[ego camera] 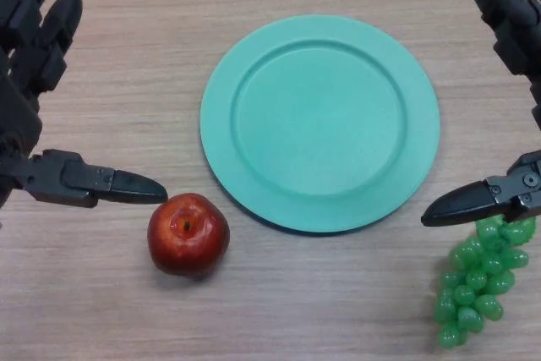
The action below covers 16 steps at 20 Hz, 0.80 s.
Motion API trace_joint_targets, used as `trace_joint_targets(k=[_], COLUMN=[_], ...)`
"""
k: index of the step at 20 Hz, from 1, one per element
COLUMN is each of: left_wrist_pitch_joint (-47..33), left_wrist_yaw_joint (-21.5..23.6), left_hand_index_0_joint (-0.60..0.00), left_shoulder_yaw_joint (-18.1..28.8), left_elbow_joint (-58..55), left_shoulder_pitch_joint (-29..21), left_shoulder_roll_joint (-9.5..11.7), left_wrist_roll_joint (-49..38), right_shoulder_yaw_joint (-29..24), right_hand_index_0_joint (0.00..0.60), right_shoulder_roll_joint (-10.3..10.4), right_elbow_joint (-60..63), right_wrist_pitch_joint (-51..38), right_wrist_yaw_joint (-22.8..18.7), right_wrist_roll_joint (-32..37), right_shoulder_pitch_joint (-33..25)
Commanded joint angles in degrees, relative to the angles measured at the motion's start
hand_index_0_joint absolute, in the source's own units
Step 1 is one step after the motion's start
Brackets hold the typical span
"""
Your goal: Pick up the red apple and place it on the plate
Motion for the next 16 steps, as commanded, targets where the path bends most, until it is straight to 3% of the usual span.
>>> trace_joint_targets(k=[1, 10, 16], left_wrist_pitch_joint=[-9.49, -9.35, -26.12], left_wrist_yaw_joint=[-0.38, 0.78, -2.12], left_hand_index_0_joint=[0.0, 0.0, 0.0], left_shoulder_yaw_joint=[4.8, 2.44, -6.53], left_elbow_joint=[-3.05, -6.12, -1.89], left_shoulder_pitch_joint=[-1.0, 1.53, 15.76], left_shoulder_roll_joint=[1.52, -1.28, -8.69], left_wrist_roll_joint=[0.76, 2.07, 13.89], right_shoulder_yaw_joint=[-3.35, -2.86, 0.72], right_hand_index_0_joint=[0.0, 0.0, 0.0], right_shoulder_roll_joint=[-1.43, -1.24, 0.08], right_elbow_joint=[-2.03, -2.06, -2.23], right_wrist_pitch_joint=[-6.35, -6.19, -6.98], right_wrist_yaw_joint=[0.52, -0.75, 3.52], right_wrist_roll_joint=[-0.38, -1.65, -7.38], right_shoulder_pitch_joint=[-0.96, -0.77, 0.42])
